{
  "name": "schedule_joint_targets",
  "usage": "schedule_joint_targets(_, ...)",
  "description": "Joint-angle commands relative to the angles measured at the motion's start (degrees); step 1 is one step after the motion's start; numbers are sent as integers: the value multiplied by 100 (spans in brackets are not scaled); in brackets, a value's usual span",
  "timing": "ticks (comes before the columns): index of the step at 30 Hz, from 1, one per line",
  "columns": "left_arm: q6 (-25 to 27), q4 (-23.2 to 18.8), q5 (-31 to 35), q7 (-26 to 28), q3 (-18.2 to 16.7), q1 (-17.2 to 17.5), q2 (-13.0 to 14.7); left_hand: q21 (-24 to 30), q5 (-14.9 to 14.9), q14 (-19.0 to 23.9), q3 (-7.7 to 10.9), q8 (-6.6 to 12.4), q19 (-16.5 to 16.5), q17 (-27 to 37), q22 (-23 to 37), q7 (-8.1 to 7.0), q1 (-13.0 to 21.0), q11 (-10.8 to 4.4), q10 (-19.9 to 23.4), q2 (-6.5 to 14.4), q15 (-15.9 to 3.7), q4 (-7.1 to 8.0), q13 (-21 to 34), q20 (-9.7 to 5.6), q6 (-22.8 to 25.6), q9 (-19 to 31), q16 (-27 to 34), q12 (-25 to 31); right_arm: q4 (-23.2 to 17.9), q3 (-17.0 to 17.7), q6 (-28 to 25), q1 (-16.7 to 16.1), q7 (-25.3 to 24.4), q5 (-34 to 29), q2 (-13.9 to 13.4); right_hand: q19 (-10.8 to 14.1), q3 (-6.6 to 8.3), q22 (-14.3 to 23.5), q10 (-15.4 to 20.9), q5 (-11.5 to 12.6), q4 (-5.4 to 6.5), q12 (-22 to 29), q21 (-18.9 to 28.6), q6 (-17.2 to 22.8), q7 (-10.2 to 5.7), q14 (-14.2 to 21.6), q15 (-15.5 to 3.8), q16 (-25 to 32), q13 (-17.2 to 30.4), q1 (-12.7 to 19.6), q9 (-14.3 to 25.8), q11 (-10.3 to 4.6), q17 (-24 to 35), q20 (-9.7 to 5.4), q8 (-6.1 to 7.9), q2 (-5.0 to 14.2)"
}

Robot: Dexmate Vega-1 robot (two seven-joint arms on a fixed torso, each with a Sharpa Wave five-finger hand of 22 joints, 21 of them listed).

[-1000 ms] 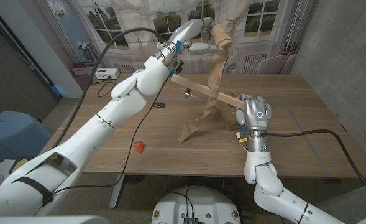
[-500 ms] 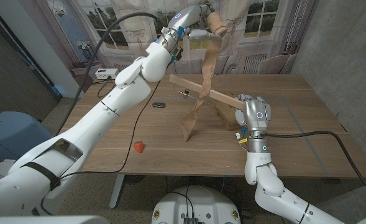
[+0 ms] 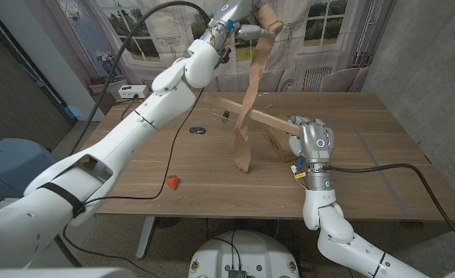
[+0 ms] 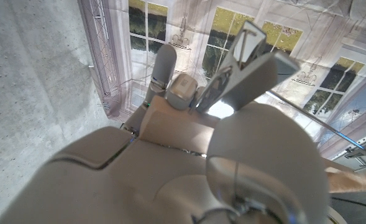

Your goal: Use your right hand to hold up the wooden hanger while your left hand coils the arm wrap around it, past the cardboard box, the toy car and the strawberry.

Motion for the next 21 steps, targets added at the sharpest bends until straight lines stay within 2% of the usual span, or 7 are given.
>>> schedule_joint_targets(1,-98,541,-256,-16,282,-499,-259,56,2439,27,1195,-4,12,14,-8,-917,257,-1549,2087,610,-317,461,2660,-33,2314,-17,-50,311,53,-112,406,62,-59,-99,-19,-25,44,-1,-66,35,-14,41,29,21,-10,-10,-99,235,29,-295,13,-69,28,-752,62,321)
schedule_joint_targets(12,-273,1028,-517,-321,577,-829,-445,134,2432,51,1219,-22,-12,16,-58,-915,236,-1563,2117,597,-306,454,2599,-39,2344,-64,-107,253,70,-95,783,111,-215,-73,21,-39,51,0,-71,36,-16,36,38,13,-8,-11,-99,236,22,-299,11,-74,28,-755,85,322)
schedule_joint_targets(15,-423,1240,-822,-653,624,-944,-474,165,2418,1,1235,-54,-26,6,-78,-889,238,-1586,2105,593,-312,442,2489,-40,2336,-108,-161,167,79,-86,912,120,-289,-63,23,-34,53,-2,-69,37,-17,38,41,28,-2,-11,-100,236,24,-300,0,-73,28,-753,93,322)
schedule_joint_targets(21,-753,1650,-1395,-1459,829,-1166,-522,233,2376,15,1267,-105,-29,-24,-117,-822,258,-1522,2158,562,-287,401,2308,-43,2356,-193,-223,49,44,-34,1014,156,-253,-25,60,-36,56,-4,-75,37,-18,32,43,24,-2,-12,-99,237,19,-303,-18,-75,28,-754,95,321)
